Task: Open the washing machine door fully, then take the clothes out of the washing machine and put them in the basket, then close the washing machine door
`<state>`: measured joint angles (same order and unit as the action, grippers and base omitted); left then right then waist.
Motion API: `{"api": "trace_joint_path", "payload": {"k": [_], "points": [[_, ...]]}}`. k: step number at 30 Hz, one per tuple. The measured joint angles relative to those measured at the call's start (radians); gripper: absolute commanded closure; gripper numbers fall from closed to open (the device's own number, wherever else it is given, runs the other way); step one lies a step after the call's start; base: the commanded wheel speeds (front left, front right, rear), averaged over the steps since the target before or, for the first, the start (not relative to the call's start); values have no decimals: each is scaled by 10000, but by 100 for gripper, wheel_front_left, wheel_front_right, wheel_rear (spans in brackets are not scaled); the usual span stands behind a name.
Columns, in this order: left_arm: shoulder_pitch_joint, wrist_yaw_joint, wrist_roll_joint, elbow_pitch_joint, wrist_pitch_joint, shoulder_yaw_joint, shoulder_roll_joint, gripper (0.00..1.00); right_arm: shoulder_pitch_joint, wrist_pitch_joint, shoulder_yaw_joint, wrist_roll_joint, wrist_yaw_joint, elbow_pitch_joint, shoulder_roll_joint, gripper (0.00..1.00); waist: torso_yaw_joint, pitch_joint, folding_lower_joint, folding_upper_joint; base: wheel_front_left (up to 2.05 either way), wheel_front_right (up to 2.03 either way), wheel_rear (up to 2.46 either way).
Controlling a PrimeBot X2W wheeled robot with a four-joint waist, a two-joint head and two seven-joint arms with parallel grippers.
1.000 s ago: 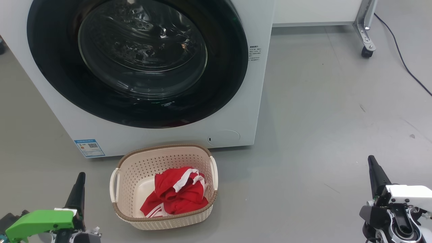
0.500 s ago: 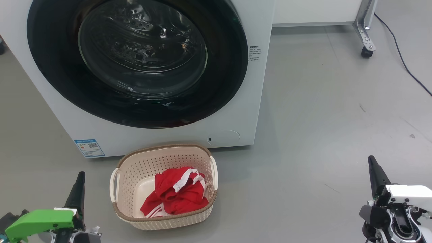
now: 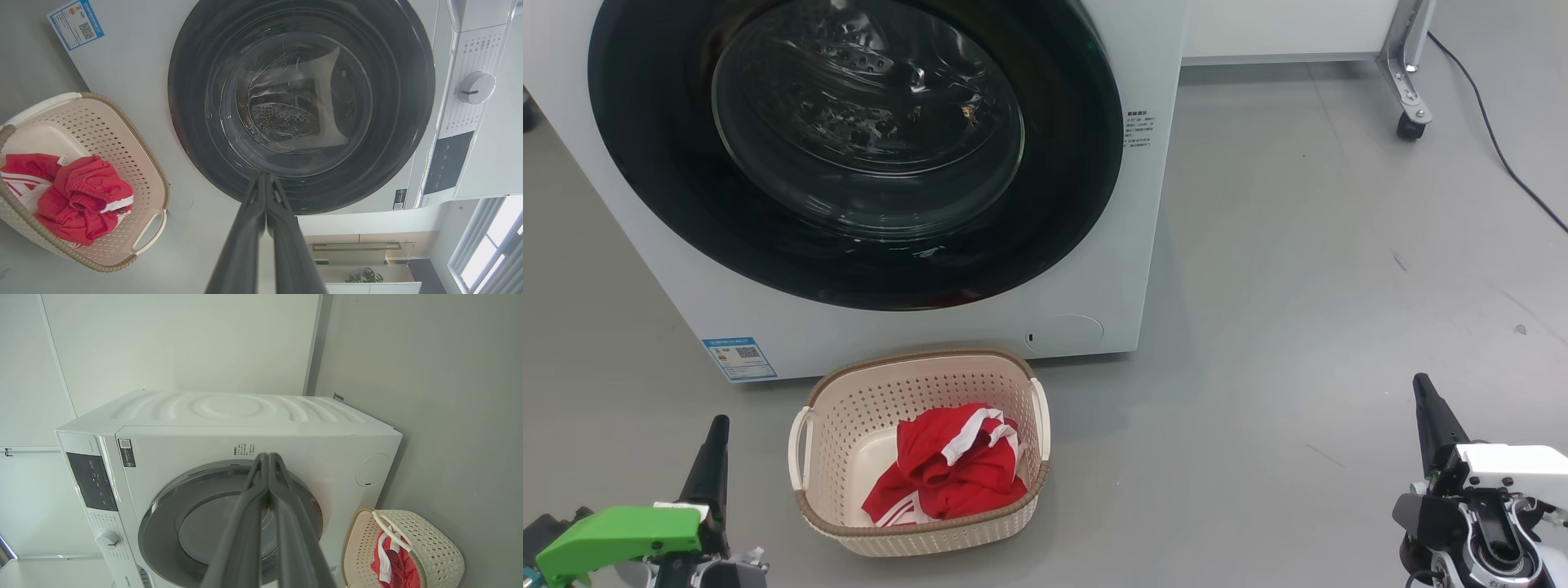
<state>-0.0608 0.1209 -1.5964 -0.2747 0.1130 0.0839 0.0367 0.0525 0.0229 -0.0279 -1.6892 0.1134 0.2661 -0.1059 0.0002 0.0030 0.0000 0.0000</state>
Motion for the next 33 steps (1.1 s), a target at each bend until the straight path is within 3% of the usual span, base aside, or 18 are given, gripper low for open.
{"api": "trace_joint_path", "payload": {"k": [33], "points": [[-1, 0, -38, 2, 0, -2, -2, 100, 13, 71, -35, 0, 33, 67, 6, 100, -2, -1, 0, 0, 0, 0, 0]]}}
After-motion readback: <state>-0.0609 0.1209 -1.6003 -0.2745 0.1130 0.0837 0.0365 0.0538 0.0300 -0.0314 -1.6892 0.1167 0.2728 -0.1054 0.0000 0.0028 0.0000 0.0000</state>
